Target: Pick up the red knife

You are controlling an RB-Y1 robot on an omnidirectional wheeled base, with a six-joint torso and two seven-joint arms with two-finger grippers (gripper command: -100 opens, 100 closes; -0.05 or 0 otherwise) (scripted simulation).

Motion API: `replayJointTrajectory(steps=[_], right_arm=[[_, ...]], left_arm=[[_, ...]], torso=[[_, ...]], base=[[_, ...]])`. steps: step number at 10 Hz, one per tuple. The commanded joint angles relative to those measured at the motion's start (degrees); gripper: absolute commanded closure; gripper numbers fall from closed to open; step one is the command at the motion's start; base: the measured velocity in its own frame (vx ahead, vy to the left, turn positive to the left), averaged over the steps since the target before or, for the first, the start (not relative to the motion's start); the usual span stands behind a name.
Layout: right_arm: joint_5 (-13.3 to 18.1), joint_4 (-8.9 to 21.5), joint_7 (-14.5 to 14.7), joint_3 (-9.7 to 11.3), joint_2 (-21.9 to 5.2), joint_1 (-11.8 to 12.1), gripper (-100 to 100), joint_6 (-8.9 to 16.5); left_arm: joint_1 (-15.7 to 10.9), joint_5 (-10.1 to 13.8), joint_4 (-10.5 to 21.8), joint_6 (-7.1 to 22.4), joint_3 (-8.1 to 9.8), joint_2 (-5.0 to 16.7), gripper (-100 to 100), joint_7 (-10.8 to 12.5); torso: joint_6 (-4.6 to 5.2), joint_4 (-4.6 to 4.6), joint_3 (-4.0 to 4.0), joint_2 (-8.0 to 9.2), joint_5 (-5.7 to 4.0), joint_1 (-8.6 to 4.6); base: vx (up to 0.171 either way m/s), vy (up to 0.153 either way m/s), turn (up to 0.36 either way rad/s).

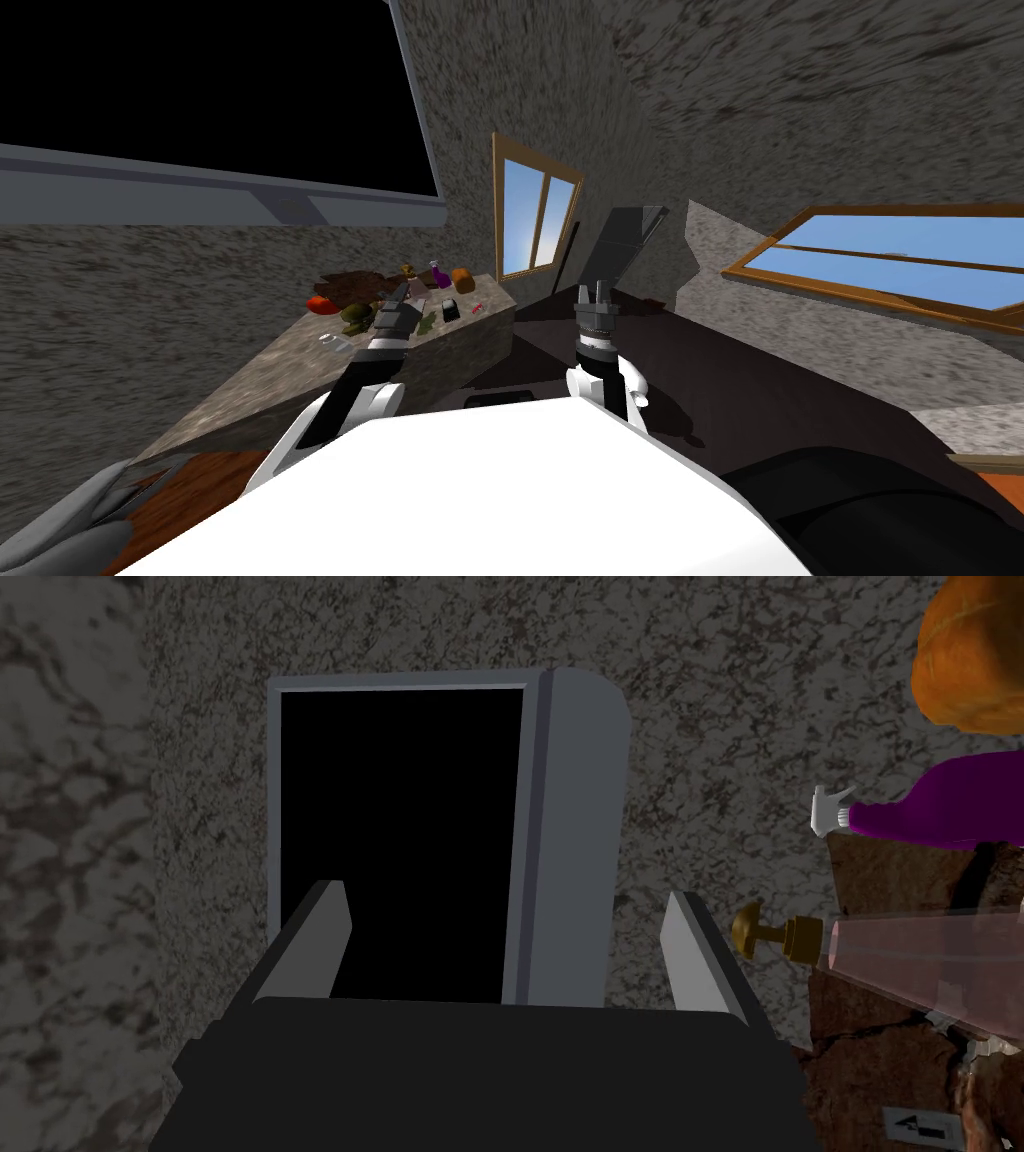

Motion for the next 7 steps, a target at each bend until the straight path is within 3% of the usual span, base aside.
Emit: replayJointTrajectory(steps=[1,2,3,4,5,7], right_arm=[[0.00,0.00,0.00,0.00,0.00,0.00,0,0.00],[0.00,0.00,0.00,0.00,0.00,0.00,0,0.00],[0.00,0.00,0.00,0.00,0.00,0.00,0,0.00],[0.00,0.00,0.00,0.00,0.00,0.00,0,0.00],[0.00,0.00,0.00,0.00,0.00,0.00,0,0.00],[0.00,0.00,0.00,0.00,0.00,0.00,0,0.00]], left_arm=[[-0.88,0.78,0.83,2.86,0.28,1.25,-100,2.52],[-0.88,0.78,0.83,4.36,0.28,1.25,-100,2.52],[-1.77,1.63,1.72,6.33,0.65,2.47,-100,5.06],[-1.77,1.63,1.72,8.04,0.65,2.47,-100,5.12],[-2.76,2.54,2.69,9.72,1.05,3.65,-100,7.61],[-2.76,2.54,2.69,12.46,1.05,3.65,-100,7.78]], torso=[[0.00,0.00,0.00,0.00,0.00,0.00],[-0.01,0.00,0.00,0.00,0.00,-0.02],[-0.01,0.00,0.01,0.02,-0.01,-0.03],[-0.01,0.00,0.01,0.01,-0.01,-0.09],[0.00,0.00,0.00,0.00,-0.02,-0.09],[0.00,0.00,-0.01,-0.02,-0.02,-0.09]], base=[[-0.003,-0.030,0.066],[-0.006,-0.034,0.043],[-0.008,-0.052,0.065],[-0.003,-0.046,0.036],[0.003,-0.047,0.084],[0.000,-0.033,0.013]])
